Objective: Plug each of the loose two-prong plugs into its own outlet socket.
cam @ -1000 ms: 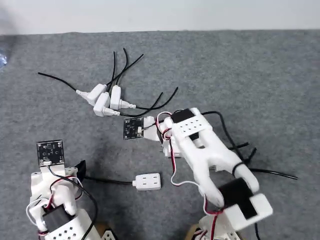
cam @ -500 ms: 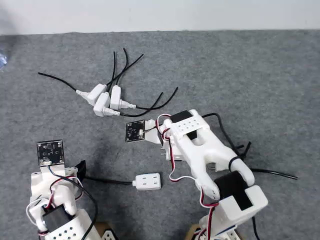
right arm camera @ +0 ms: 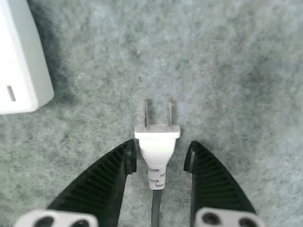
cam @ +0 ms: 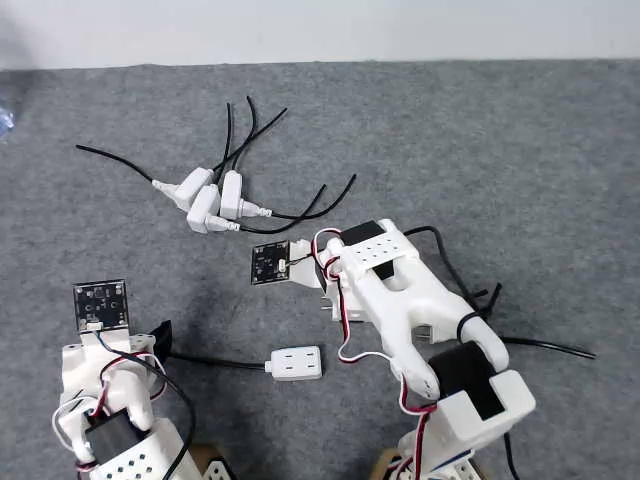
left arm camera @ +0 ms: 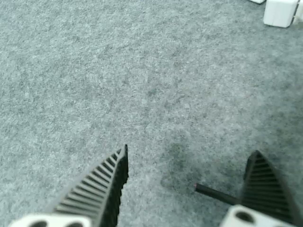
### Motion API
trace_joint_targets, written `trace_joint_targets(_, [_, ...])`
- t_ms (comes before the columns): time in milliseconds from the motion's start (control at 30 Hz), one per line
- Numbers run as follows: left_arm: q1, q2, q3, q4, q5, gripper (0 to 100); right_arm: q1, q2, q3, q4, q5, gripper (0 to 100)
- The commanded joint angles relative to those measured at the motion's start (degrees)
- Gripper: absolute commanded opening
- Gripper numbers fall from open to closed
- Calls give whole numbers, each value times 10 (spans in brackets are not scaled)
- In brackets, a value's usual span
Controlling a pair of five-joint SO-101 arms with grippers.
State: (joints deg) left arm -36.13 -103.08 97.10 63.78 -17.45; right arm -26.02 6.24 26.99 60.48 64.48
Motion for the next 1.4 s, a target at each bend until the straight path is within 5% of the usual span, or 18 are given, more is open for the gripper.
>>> trace_joint_targets(0, [4,-6,-6,-4,-4,368,-13,-1,-5,7,5,89])
trace_joint_targets(433, [4,-6,-6,-4,-4,368,-15,-1,-4,7,3,32])
trace_joint_targets(633, [4,-6,-6,-4,-4,368,-15,0,4,5,2,148])
trace_joint_targets(1133, [4,-6,-6,-4,-4,368,-66,0,6,28,36,10])
trace_joint_targets(1367, [4,-6,-6,-4,-4,368,-57,0,6,31,25,37])
